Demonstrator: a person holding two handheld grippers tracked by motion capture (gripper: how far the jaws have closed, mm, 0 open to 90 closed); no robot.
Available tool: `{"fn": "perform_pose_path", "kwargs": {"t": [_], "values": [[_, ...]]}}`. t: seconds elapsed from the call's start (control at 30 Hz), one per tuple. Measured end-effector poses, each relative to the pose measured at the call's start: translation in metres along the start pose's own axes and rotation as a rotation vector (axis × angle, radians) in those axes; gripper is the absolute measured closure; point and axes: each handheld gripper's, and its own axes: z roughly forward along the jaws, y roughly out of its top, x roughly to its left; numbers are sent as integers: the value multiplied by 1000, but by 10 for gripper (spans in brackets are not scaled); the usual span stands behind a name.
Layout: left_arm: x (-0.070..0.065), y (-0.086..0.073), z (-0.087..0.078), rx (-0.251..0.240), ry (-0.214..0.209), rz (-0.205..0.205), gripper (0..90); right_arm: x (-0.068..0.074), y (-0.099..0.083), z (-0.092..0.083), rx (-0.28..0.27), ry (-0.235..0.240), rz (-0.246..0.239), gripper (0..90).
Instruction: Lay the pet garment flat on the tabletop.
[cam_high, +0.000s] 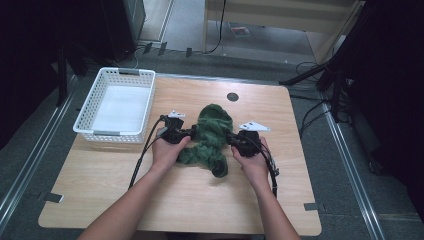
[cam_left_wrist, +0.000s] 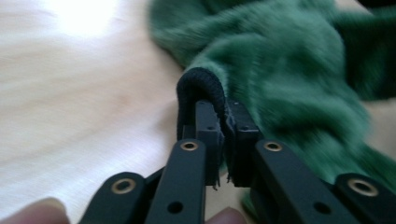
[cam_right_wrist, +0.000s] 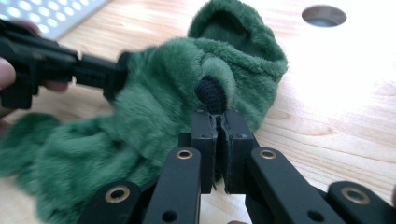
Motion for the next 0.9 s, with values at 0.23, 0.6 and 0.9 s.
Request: {"fn": "perform_pose_path", "kwargs": {"t": [0.23,0.6,0.9], "values": [[-10,-17,-45,22,-119,43,884,-7,-15,-54,-20,143,77,853],[-8,-46,-62,149,-224,86,527,-16,-52,-73,80,226,119,511],[5,-16,-29,55,-71,-145,412,-13,-2,-23,86,130,115,441]]}}
